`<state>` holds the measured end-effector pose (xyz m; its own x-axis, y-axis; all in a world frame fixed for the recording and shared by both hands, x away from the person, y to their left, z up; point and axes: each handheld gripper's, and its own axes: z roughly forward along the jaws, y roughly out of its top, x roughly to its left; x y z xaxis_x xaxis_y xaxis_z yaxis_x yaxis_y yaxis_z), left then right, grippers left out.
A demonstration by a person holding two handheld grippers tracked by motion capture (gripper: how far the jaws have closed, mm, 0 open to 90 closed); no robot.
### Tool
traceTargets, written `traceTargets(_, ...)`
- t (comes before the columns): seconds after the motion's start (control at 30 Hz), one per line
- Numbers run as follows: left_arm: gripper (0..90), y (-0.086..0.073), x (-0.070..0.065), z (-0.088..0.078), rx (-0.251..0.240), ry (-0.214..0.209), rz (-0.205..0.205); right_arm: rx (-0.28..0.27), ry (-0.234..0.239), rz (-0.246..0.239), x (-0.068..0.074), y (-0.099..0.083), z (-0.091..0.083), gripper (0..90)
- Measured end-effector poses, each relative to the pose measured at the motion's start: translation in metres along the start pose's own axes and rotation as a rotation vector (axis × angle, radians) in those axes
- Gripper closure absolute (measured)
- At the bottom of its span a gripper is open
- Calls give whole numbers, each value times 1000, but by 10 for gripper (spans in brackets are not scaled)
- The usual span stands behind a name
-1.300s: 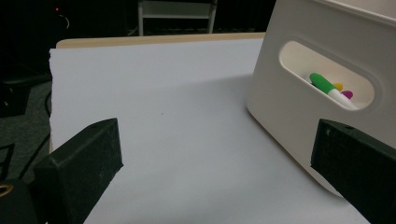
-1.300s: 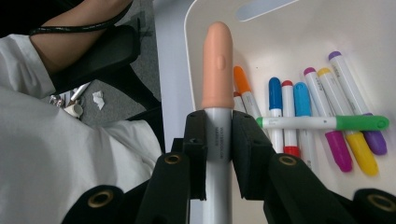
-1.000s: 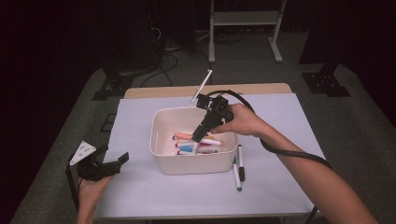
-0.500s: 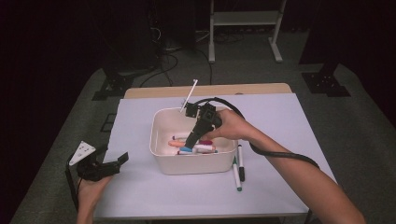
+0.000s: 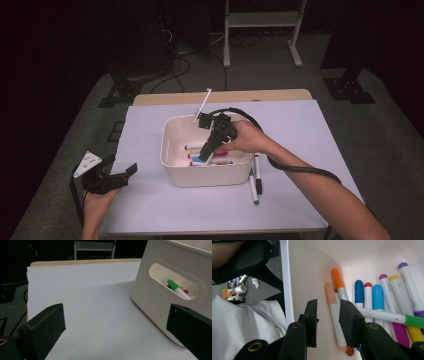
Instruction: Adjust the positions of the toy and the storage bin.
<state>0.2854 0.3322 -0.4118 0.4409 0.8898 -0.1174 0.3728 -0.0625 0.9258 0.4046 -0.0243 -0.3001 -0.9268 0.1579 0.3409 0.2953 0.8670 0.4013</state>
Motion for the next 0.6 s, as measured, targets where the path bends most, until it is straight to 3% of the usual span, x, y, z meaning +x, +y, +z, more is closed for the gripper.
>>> traceTargets(0.2,7,0,-1,0,0,0,-1,-34,-24,8,4,-13,-16,669)
traceTargets(0.6,7,0,-3,1,1,0,2,-174,-75,81,6,-66,-66,671)
